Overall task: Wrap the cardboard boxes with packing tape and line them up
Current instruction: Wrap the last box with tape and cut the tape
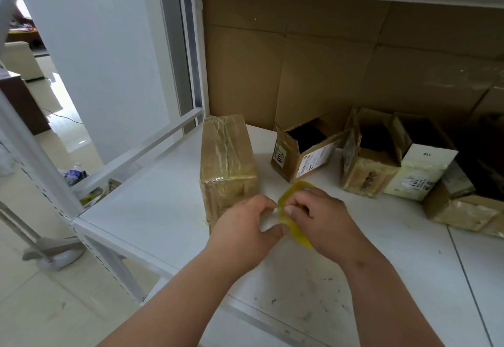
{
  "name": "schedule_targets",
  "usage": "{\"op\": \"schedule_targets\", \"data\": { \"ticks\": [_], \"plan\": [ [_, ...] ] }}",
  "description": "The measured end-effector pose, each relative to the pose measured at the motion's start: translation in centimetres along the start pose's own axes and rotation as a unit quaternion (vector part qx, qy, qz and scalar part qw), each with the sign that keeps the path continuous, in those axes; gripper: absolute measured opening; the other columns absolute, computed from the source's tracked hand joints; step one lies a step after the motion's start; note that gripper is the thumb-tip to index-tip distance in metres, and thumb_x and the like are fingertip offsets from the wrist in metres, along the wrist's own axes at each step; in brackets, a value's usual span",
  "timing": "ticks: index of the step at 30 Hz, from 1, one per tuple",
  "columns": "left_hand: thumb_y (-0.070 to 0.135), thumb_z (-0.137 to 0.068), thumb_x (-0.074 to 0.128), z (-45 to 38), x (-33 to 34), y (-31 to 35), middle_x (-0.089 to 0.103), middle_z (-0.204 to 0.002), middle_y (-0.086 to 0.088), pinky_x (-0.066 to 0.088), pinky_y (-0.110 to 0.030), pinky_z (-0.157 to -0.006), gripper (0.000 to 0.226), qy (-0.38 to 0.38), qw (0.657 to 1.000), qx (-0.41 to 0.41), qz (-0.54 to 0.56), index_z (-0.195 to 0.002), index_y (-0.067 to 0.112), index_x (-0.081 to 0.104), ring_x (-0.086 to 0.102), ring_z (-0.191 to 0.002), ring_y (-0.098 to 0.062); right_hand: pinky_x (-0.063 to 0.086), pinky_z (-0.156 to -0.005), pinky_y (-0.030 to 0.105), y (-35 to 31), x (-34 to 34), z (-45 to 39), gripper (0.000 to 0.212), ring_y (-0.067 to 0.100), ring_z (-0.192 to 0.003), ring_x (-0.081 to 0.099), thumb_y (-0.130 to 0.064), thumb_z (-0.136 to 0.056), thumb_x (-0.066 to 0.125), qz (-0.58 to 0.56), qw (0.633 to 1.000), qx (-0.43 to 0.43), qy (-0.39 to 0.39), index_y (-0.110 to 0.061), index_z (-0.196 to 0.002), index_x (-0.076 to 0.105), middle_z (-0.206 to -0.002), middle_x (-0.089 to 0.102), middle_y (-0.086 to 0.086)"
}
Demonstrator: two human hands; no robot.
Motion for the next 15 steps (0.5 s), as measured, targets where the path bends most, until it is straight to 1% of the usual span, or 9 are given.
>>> {"op": "schedule_targets", "data": {
  "ticks": [2, 5, 7, 8, 10, 12, 13, 14, 15],
  "plan": [
    [0.040, -0.089, 0.069, -0.3, -0.3, 0.3, 0.066, -0.093, 0.015, 0.046, -0.016, -0.071, 0.008, 0.015, 0.999, -0.022, 0.040, -0.091, 0.036, 0.062, 0.061, -0.086, -0.004, 0.041, -0.084, 0.032, 0.0, -0.3, 0.3, 0.025, 0.003, -0.075, 0.051, -0.030, -0.095, 0.057, -0.033, 0.999, -0.005, 0.008, -0.039, -0.073, 0.053, -0.087, 0.055, -0.014],
    [0.030, -0.092, 0.065, -0.7, -0.5, 0.4, 0.068, -0.082, 0.009, 0.044, -0.017, -0.059, 0.022, 0.025, 0.997, -0.038, 0.059, -0.072, 0.033, 0.056, 0.059, -0.069, -0.003, 0.044, -0.081, 0.025, 0.2, -0.6, 0.8, 0.020, 0.002, -0.086, 0.055, -0.029, -0.094, 0.059, -0.098, 0.995, 0.000, 0.017, -0.043, -0.079, 0.061, -0.094, 0.060, -0.018],
    [0.025, -0.094, 0.062, -0.8, -0.8, 0.6, 0.065, -0.074, 0.006, 0.040, -0.016, -0.050, 0.024, 0.030, 0.995, -0.046, 0.080, -0.072, 0.029, 0.055, 0.052, -0.055, -0.001, 0.043, -0.079, 0.015, 0.3, -0.8, 1.4, 0.025, -0.001, -0.093, 0.057, -0.029, -0.092, 0.063, -0.149, 0.989, 0.002, 0.009, -0.054, -0.091, 0.064, -0.100, 0.060, -0.027],
    [0.023, -0.096, 0.060, -1.0, -1.0, 0.7, 0.061, -0.069, 0.007, 0.037, -0.015, -0.046, 0.023, 0.033, 0.994, -0.051, 0.091, -0.074, 0.027, 0.054, 0.049, -0.051, -0.001, 0.042, -0.079, 0.012, 0.3, -0.8, 1.7, 0.034, -0.002, -0.097, 0.057, -0.029, -0.090, 0.066, -0.159, 0.987, 0.003, -0.003, -0.062, -0.097, 0.061, -0.104, 0.058, -0.030],
    [0.022, -0.099, 0.056, -1.3, -1.6, 1.1, 0.058, -0.066, 0.006, 0.034, -0.013, -0.042, 0.022, 0.034, 0.993, -0.059, 0.098, -0.077, 0.023, 0.051, 0.048, -0.048, -0.002, 0.044, -0.085, 0.012, 0.5, -0.3, 2.4, 0.063, -0.002, -0.105, 0.055, -0.032, -0.083, 0.075, -0.170, 0.984, 0.013, -0.039, -0.076, -0.116, 0.044, -0.113, 0.055, -0.031],
    [0.024, -0.100, 0.052, -1.6, -2.1, 1.7, 0.060, -0.073, 0.004, 0.034, -0.014, -0.043, 0.019, 0.028, 0.997, -0.046, 0.054, -0.082, 0.020, 0.049, 0.051, -0.057, -0.005, 0.049, -0.089, 0.022, 1.1, 0.3, 2.9, 0.099, 0.001, -0.106, 0.057, -0.030, -0.077, 0.082, -0.219, 0.973, 0.045, -0.065, -0.074, -0.137, 0.017, -0.111, 0.059, -0.024],
    [0.025, -0.101, 0.050, -1.5, -2.3, 2.0, 0.060, -0.077, 0.003, 0.034, -0.014, -0.046, 0.018, 0.025, 0.999, -0.038, 0.023, -0.084, 0.020, 0.049, 0.052, -0.063, -0.005, 0.051, -0.089, 0.025, 1.5, 0.4, 3.0, 0.114, 0.002, -0.105, 0.060, -0.026, -0.075, 0.084, -0.245, 0.965, 0.058, -0.072, -0.070, -0.141, 0.003, -0.108, 0.062, -0.019],
    [0.026, -0.102, 0.049, -1.5, -2.7, 2.2, 0.059, -0.078, 0.003, 0.035, -0.014, -0.049, 0.017, 0.029, 0.999, -0.035, -0.001, -0.086, 0.020, 0.048, 0.051, -0.067, -0.004, 0.052, -0.087, 0.026, 1.7, 0.4, 3.2, 0.121, 0.004, -0.105, 0.061, -0.023, -0.074, 0.085, -0.257, 0.961, 0.068, -0.079, -0.068, -0.142, -0.004, -0.106, 0.065, -0.016],
    [0.026, -0.102, 0.048, -1.4, -3.1, 2.3, 0.058, -0.079, 0.004, 0.036, -0.013, -0.052, 0.016, 0.037, 0.999, -0.036, -0.011, -0.087, 0.020, 0.048, 0.051, -0.069, -0.004, 0.052, -0.084, 0.023, 1.7, 0.4, 3.4, 0.121, 0.004, -0.105, 0.062, -0.020, -0.073, 0.085, -0.255, 0.960, 0.074, -0.094, -0.065, -0.143, -0.003, -0.105, 0.067, -0.016]
  ]
}}
Point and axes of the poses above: each hand's wrist, its own z-axis away from the middle knuckle, its own x-axis out of the palm, y = z × x, the point moved 6 cm from there along -z, towards the middle knuckle
